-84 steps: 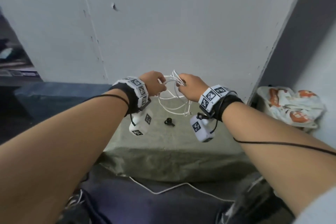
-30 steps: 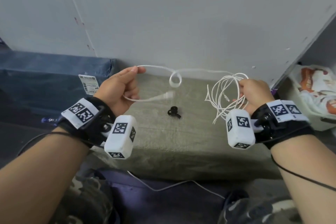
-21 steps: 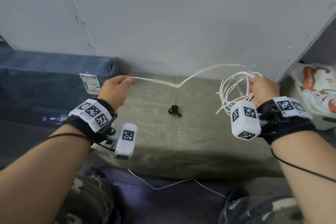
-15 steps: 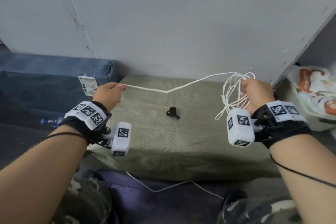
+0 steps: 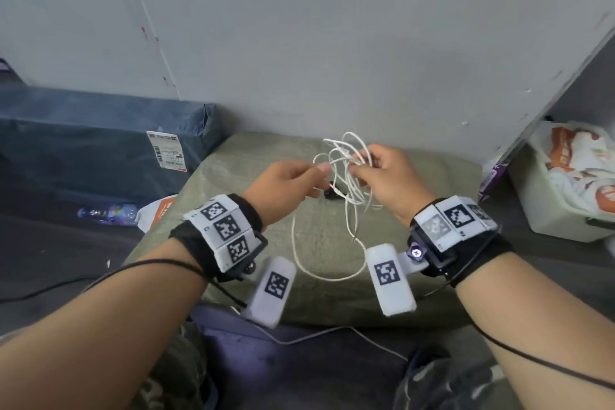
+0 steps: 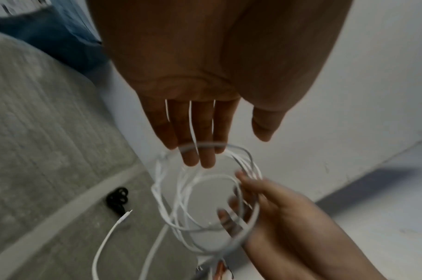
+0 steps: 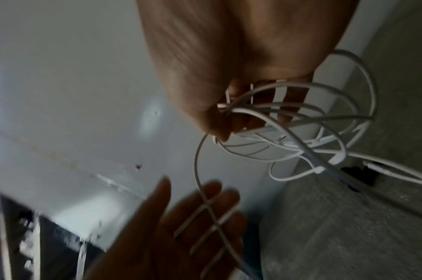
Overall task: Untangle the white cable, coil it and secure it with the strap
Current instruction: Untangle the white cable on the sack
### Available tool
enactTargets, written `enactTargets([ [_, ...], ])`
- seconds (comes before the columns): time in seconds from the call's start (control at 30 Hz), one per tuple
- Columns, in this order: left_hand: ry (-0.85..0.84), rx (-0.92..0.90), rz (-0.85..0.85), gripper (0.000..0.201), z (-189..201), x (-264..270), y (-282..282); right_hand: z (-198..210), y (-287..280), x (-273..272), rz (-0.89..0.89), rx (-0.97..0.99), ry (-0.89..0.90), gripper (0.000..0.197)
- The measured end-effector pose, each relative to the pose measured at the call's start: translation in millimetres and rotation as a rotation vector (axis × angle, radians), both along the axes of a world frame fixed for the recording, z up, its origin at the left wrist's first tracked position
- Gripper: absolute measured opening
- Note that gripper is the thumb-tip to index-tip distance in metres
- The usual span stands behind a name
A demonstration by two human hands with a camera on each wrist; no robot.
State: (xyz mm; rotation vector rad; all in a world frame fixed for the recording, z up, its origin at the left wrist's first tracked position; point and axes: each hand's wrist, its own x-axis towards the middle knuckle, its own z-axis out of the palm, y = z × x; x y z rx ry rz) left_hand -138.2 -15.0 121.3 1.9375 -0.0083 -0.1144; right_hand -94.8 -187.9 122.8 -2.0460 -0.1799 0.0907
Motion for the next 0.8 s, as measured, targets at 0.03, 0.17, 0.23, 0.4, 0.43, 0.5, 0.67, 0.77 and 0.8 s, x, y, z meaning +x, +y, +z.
enactTargets([
  [0.03, -0.021, 0.008, -0.018, 0.031, 1, -2, -4, -2, 4, -1, 0.023, -0.021, -0.007, 0.005],
  [0.17, -0.110, 0.078, 0.027, 0.029, 0, 0, -4, -5, 11, -4, 0.081, -0.064, -0.016, 0.007],
  [0.23, -0.163, 0.119, 0.088, 0.028, 0, 4, 1, -5, 8, -3, 0.089, -0.086, -0.010, 0.005],
  [0.4, -0.165, 0.145, 0.259, 0.028, -4, 14, 21, -9, -2, 2, 0.096, -0.230, -0.023, 0.011],
  [0.43, -0.160, 0.153, 0.327, 0.028, -4, 16, 25, -9, -4, 3, 0.089, -0.264, -0.035, 0.013],
  [0.5, -0.134, 0.147, 0.481, 0.027, -5, 22, 34, -9, -7, 5, 0.063, -0.283, -0.045, 0.014],
  [0.67, -0.010, 0.121, 0.417, 0.023, -11, 25, 45, -8, -5, 2, 0.052, -0.248, -0.071, 0.016],
  [0.77, 0.081, 0.142, 0.153, 0.024, -12, 17, 28, -6, 2, -5, 0.117, -0.210, -0.084, 0.016],
  [0.8, 0.118, 0.125, 0.082, 0.026, -12, 14, 21, -5, 4, -7, 0.142, -0.188, -0.086, 0.012],
])
